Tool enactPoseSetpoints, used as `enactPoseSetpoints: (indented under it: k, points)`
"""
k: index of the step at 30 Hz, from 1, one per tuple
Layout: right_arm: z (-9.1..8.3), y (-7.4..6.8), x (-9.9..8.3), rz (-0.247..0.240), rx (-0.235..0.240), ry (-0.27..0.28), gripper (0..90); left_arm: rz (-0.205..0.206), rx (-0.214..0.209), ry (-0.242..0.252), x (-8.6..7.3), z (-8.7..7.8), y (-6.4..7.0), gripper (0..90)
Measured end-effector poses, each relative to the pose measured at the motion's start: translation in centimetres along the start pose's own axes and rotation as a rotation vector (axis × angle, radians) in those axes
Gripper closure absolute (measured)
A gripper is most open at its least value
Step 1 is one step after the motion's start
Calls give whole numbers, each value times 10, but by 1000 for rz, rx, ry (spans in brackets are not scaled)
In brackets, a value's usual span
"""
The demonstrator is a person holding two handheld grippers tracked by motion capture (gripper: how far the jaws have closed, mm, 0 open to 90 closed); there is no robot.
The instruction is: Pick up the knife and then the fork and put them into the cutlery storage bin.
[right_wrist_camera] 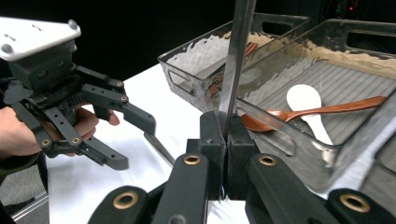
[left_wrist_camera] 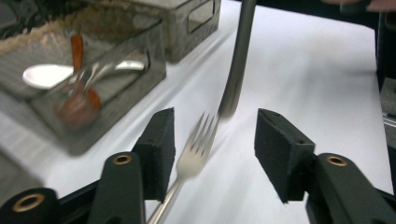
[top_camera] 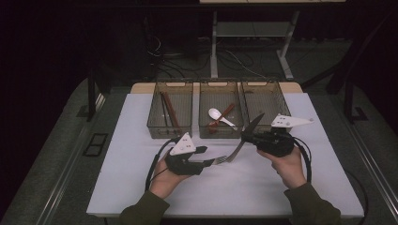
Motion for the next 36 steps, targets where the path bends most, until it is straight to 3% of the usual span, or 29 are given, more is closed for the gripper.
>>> enactPoseSetpoints:
  k: [6,19,31,36]
  points:
    - [-13,9,3,5,-19,10,884,-18,-6,-23,-18,-19,-8,417]
    - [-48,37,18,-20,-142,35,884,-85,14,-10,-57,-56,-17,266]
    - [-69,71,52,-6,-250,54,884,-132,40,-18,-64,-55,-19,16]
    - [-70,88,69,1,-286,55,884,-132,47,-27,-64,-55,-20,0]
Point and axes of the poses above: each handheld gripper's, and its own axes: z roughly forward along the jaws, x roughly out of its top, y roughly to its right, the point moved 1 cm from there along z, roughly forward along the jaws, and after that the axes turned 7 degrees about -x, right-handed, at the moved point
